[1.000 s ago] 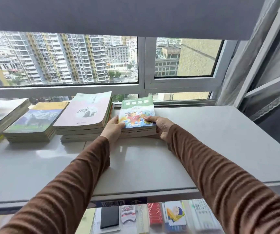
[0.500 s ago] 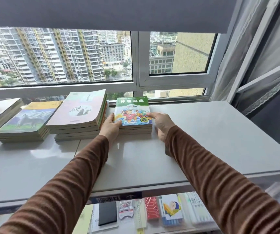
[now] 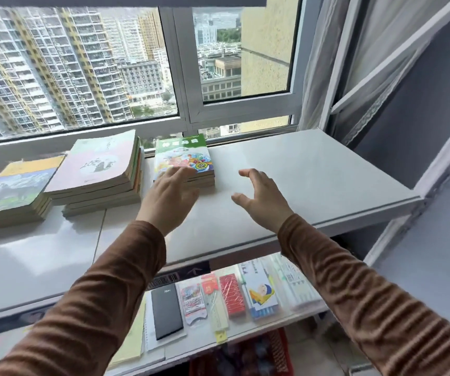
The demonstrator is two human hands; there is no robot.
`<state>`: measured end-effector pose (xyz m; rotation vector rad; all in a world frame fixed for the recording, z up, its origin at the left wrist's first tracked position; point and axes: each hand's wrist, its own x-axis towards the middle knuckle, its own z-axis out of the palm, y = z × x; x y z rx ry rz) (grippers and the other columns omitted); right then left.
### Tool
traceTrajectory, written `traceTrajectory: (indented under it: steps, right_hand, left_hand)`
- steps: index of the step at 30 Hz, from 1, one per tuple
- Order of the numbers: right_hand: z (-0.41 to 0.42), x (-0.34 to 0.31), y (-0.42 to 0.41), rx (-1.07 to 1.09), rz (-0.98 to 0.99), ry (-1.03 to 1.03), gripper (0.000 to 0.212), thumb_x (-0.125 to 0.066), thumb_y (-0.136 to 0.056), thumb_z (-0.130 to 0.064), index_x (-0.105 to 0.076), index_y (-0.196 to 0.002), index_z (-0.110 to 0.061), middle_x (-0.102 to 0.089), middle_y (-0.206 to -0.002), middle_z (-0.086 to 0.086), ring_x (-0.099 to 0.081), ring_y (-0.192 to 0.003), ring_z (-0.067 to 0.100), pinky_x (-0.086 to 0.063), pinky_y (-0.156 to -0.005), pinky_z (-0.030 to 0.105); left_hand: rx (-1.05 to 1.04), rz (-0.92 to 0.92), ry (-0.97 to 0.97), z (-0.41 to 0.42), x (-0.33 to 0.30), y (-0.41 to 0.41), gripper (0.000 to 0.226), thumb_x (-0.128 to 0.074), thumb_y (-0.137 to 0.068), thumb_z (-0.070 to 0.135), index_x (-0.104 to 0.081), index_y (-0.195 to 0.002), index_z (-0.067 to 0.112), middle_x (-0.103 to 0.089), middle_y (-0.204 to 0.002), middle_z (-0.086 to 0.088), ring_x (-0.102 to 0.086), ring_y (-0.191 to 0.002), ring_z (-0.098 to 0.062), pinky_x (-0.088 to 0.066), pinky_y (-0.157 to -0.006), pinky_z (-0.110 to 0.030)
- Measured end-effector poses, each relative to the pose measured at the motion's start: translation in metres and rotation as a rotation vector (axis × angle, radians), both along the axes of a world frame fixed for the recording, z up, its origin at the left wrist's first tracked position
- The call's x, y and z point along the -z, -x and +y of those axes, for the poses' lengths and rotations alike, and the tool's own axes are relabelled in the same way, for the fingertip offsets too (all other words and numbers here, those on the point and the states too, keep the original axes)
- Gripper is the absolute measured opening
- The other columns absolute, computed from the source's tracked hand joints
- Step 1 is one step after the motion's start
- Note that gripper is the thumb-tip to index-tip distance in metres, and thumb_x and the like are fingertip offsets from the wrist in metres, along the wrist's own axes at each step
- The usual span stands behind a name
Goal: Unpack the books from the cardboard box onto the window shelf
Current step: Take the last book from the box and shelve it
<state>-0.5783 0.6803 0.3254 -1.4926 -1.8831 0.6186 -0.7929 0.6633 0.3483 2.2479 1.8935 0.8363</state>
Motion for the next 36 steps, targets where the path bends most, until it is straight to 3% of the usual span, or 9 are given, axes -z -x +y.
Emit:
traceTrajectory:
  steps: [10, 19, 24, 28, 36]
  right_hand:
    - [-0.193, 0.028, -0.043, 0.362, -0.22, -0.014, 0.05, -0.063, -0.091, -0.033, -0.053, -0.136, -0.015, -0.055, -0.138, 0.006, -0.044, -0.129, 0.028, -0.032, -0.109, 0.037]
    - [-0.4, 0.071, -0.128, 0.772, -0.313, 0.17, 0.051, -0.062, -0.09, -0.039, -0.053, -0.137, -0.021, -0.057, -0.139, 0.002, -0.048, -0.127, 0.029, -0.037, -0.106, 0.038]
    - [-0.54, 0.097, -0.182, 0.994, -0.248, 0.281, 0.051, -0.058, -0.093, -0.041, -0.049, -0.139, -0.022, -0.055, -0.141, 0.004, -0.045, -0.13, 0.029, -0.039, -0.106, 0.044]
    - [-0.66, 0.123, -0.221, 1.134, -0.213, 0.361, 0.052, -0.059, -0.093, -0.04, -0.048, -0.14, -0.02, -0.055, -0.141, 0.006, -0.045, -0.13, 0.029, -0.039, -0.105, 0.041]
    - [-0.863, 0.174, -0.303, 1.276, -0.152, 0.518, 0.054, -0.064, -0.092, -0.032, -0.048, -0.141, -0.017, -0.055, -0.142, 0.007, -0.046, -0.13, 0.03, -0.038, -0.108, 0.039]
  left_hand:
    - [0.378, 0.074, 0.055, -0.109, 0.031, -0.051, 0.043, -0.066, -0.092, 0.031, -0.06, -0.134, 0.021, -0.062, -0.135, -0.006, -0.054, -0.125, -0.03, -0.039, -0.102, -0.034]
    - [0.831, 0.117, 0.177, -0.239, 0.074, -0.187, 0.043, -0.063, -0.093, 0.034, -0.06, -0.134, 0.02, -0.063, -0.134, -0.005, -0.055, -0.126, -0.027, -0.043, -0.106, -0.04]
    - [1.049, 0.17, 0.256, -0.347, 0.1, -0.282, 0.044, -0.064, -0.093, 0.031, -0.061, -0.134, 0.018, -0.061, -0.134, -0.007, -0.055, -0.124, -0.028, -0.039, -0.102, -0.034]
    - [1.211, 0.245, 0.32, -0.451, 0.125, -0.358, 0.045, -0.064, -0.091, 0.032, -0.06, -0.135, 0.02, -0.06, -0.135, -0.006, -0.055, -0.128, -0.028, -0.041, -0.108, -0.035]
    - [1.397, 0.364, 0.474, -0.643, 0.182, -0.473, 0.048, -0.06, -0.093, 0.039, -0.054, -0.139, 0.025, -0.055, -0.141, -0.004, -0.053, -0.129, -0.026, -0.043, -0.107, -0.038]
